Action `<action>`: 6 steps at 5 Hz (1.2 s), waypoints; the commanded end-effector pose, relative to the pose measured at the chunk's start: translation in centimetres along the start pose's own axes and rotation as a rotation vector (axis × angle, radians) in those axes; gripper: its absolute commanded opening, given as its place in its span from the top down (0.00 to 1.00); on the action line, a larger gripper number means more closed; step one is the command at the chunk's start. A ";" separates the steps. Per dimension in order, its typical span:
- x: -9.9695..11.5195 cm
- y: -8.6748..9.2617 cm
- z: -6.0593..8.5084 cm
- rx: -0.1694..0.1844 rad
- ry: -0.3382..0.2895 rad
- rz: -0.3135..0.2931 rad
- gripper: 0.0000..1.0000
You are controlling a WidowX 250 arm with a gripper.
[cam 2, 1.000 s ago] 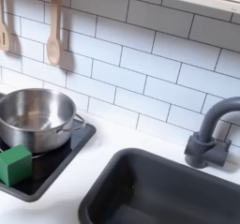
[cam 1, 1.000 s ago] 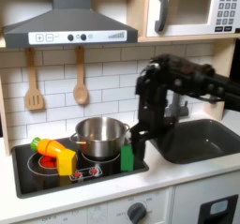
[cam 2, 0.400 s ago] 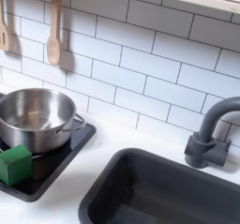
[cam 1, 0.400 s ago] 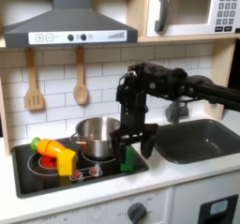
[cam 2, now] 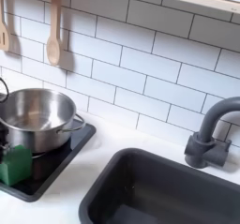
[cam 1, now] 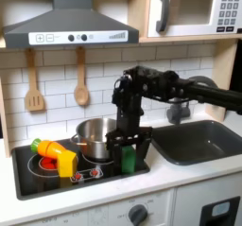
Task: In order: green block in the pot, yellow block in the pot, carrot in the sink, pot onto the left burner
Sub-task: 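Put the green block in the pot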
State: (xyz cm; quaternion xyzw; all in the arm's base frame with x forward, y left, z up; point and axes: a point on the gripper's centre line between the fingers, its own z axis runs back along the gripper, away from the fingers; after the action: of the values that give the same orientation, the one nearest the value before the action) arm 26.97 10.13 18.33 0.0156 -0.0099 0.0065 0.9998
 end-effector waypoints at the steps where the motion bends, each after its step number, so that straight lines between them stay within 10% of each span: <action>1: 1.8 -0.9 -2.0 -0.025 0.014 -0.074 0.00; 6: 3.7 -2.3 -4.5 -0.106 -0.031 -0.133 0.00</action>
State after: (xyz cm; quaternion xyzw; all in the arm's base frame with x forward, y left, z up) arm 30.72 8.23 13.75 -0.0363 -0.0233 -0.0597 0.9973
